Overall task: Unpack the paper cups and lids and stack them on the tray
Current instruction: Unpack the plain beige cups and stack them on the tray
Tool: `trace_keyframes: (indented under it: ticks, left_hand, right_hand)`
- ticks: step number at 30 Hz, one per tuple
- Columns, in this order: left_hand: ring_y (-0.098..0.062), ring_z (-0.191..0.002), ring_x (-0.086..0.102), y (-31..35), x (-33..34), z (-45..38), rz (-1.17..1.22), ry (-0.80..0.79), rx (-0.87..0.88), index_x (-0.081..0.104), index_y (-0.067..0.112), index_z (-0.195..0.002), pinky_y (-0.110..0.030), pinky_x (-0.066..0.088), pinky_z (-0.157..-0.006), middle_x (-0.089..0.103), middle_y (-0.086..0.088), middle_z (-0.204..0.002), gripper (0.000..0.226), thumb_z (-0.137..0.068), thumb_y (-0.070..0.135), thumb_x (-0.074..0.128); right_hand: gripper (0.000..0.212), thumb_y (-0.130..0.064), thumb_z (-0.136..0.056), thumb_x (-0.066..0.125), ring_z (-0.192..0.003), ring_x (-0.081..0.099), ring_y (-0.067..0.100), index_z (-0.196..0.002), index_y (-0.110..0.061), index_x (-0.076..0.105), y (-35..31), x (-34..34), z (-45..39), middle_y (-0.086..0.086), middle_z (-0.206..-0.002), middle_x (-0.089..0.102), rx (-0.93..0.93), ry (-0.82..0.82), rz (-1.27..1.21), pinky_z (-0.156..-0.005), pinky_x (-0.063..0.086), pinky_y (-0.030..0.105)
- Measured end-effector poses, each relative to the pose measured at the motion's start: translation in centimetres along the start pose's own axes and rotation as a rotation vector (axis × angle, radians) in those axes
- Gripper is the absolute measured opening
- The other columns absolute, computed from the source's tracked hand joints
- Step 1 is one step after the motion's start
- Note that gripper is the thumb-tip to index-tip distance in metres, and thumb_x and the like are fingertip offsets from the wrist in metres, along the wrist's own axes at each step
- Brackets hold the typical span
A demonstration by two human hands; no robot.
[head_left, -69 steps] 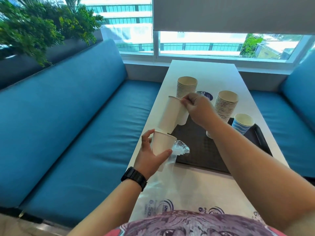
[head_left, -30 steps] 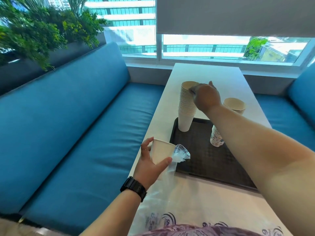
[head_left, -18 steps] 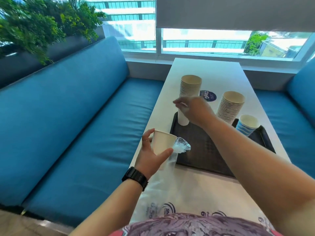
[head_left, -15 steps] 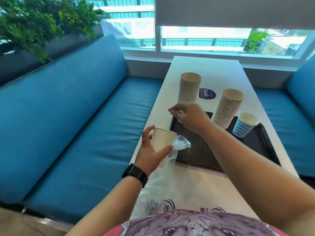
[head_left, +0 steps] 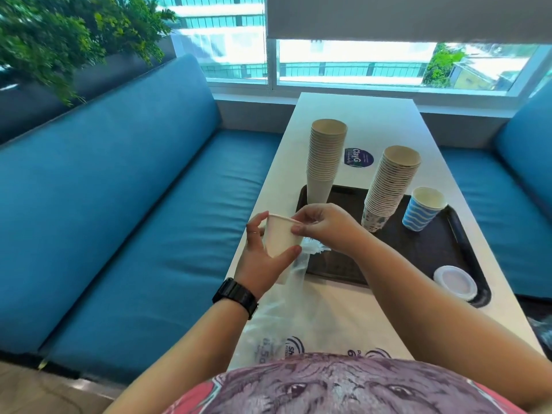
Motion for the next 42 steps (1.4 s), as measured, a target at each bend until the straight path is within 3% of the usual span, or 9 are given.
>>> trace_keyframes:
  ticks: [3,8,13,15,20,23,26,34,42]
  left_hand:
    - [-0.002,-0.091,0.057,-0.1,0.0,0.0,0.0,0.003,-0.007,0.021,0.048,-0.13,-0.01,0.048,-0.058,0.046,0.013,-0.11,0.082,-0.08,0.024,0.081]
    - [0.001,-0.096,0.055,-0.4,-0.1,0.0,-0.032,0.009,-0.006,0.017,0.044,-0.14,-0.016,0.051,-0.068,0.046,0.009,-0.118,0.09,-0.079,0.027,0.081]
    - [-0.009,-0.097,0.065,-1.1,-0.1,-0.2,-0.02,0.013,-0.003,0.013,0.066,-0.124,-0.028,0.054,-0.081,0.045,0.003,-0.13,0.09,-0.079,0.028,0.081]
    - [-0.01,-0.096,0.065,-1.2,-0.1,-0.2,-0.013,0.016,-0.004,0.015,0.061,-0.126,-0.022,0.052,-0.077,0.046,0.006,-0.131,0.087,-0.08,0.026,0.08]
    - [-0.01,-0.096,0.065,-1.4,-0.1,-0.5,-0.012,0.027,-0.01,0.017,0.052,-0.134,-0.016,0.049,-0.072,0.047,0.007,-0.132,0.086,-0.081,0.024,0.079]
    - [-0.009,-0.097,0.065,-1.4,-0.1,-0.6,-0.018,0.028,-0.017,0.017,0.051,-0.134,-0.014,0.048,-0.071,0.047,0.007,-0.132,0.084,-0.082,0.025,0.078]
    - [-0.007,-0.097,0.064,-1.4,-0.2,-0.8,-0.034,0.027,-0.018,0.017,0.051,-0.135,-0.012,0.047,-0.071,0.047,0.008,-0.132,0.082,-0.083,0.027,0.077]
    - [-0.009,-0.097,0.065,-1.9,-0.5,-0.9,-0.023,0.053,-0.026,0.019,0.051,-0.134,-0.016,0.048,-0.074,0.049,0.009,-0.13,0.08,-0.084,0.027,0.076]
    - [-0.009,-0.096,0.066,-2.3,-0.6,-1.1,-0.031,0.06,-0.015,0.019,0.057,-0.127,-0.024,0.053,-0.081,0.049,0.01,-0.128,0.079,-0.084,0.026,0.077]
  right_hand:
    - [0.009,-0.015,-0.086,0.072,-0.084,0.068,0.019,-0.095,-0.015,0.074,0.0,-0.1,-0.1,0.0,-0.087,0.073,0.003,0.01,-0.02,-0.084,0.054,0.031]
    - [0.005,-0.01,-0.085,0.072,-0.075,0.061,0.011,-0.088,-0.014,0.073,-0.1,-0.6,-0.6,-0.001,-0.079,0.07,-0.004,0.076,-0.078,-0.084,0.053,0.035]
    - [0.015,-0.015,-0.086,0.072,-0.076,0.058,0.008,-0.081,-0.029,0.069,-1.4,-3.5,-1.9,-0.01,-0.078,0.067,-0.05,0.221,-0.046,-0.079,0.045,0.026]
    - [0.014,-0.014,-0.086,0.071,-0.081,0.059,0.011,-0.083,-0.028,0.069,-2.4,-5.2,-2.7,-0.008,-0.081,0.068,-0.086,0.308,-0.024,-0.083,0.045,0.03]
    - [0.012,-0.018,-0.089,0.067,-0.074,0.059,-0.001,-0.1,-0.021,0.073,-6.1,-9.9,-4.8,-0.009,-0.09,0.067,-0.172,0.547,0.113,-0.069,0.042,0.015]
    - [0.018,-0.02,-0.092,0.064,-0.094,0.062,0.012,-0.108,-0.017,0.072,-7.5,-11.9,-6.1,-0.002,-0.106,0.07,-0.253,0.668,0.211,-0.082,0.044,0.021]
    - [0.023,-0.021,-0.094,0.059,-0.102,0.061,0.018,-0.114,-0.019,0.07,-8.5,-13.4,-8.1,0.002,-0.118,0.067,-0.289,0.751,0.333,-0.082,0.039,0.021]
    - [0.034,-0.012,-0.096,0.053,-0.116,0.053,0.026,-0.126,-0.026,0.065,-7.4,-13.9,-11.3,0.004,-0.122,0.063,-0.271,0.717,0.692,-0.09,0.046,0.037]
    - [0.046,-0.004,-0.092,0.047,-0.119,0.049,0.028,-0.127,-0.027,0.063,-2.6,-11.5,-11.8,0.007,-0.117,0.061,-0.193,0.577,0.706,-0.094,0.045,0.041]
Point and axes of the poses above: each hand's wrist, its own z-axis away from the middle knuckle, its own x-axis out of the palm, y = z × x, the point moved 1 cm from there along -z, towards the middle knuckle
